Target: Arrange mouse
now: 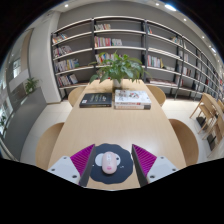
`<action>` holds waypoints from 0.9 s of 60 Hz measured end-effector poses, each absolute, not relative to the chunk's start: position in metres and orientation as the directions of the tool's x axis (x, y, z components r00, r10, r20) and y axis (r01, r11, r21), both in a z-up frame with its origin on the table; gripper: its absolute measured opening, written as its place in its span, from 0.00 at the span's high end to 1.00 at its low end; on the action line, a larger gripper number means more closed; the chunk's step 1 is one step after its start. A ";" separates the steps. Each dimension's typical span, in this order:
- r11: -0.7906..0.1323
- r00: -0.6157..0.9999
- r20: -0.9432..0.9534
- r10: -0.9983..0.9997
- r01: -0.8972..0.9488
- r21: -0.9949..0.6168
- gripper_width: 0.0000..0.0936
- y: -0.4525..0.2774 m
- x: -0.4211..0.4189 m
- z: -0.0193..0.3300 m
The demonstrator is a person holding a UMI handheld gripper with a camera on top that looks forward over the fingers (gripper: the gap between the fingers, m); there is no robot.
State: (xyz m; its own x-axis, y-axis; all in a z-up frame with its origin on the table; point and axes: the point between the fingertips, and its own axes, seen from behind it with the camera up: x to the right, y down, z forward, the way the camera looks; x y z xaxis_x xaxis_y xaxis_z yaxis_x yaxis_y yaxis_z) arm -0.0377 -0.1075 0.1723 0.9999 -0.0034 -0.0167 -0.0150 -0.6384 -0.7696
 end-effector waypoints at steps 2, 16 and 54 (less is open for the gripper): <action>-0.624 1.000 -0.014 -0.008 -0.016 -0.781 0.24 -0.114 -0.035 0.186; -0.575 0.998 0.038 -0.054 0.000 -0.818 0.24 -0.162 -0.017 0.249; -0.553 0.995 0.045 -0.094 -0.014 -0.833 0.23 -0.267 0.006 0.237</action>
State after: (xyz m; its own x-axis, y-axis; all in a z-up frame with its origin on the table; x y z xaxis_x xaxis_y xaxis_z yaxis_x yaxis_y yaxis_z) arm 0.0060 -0.2673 0.2368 0.9946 -0.0936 0.0453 -0.0141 -0.5526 -0.8333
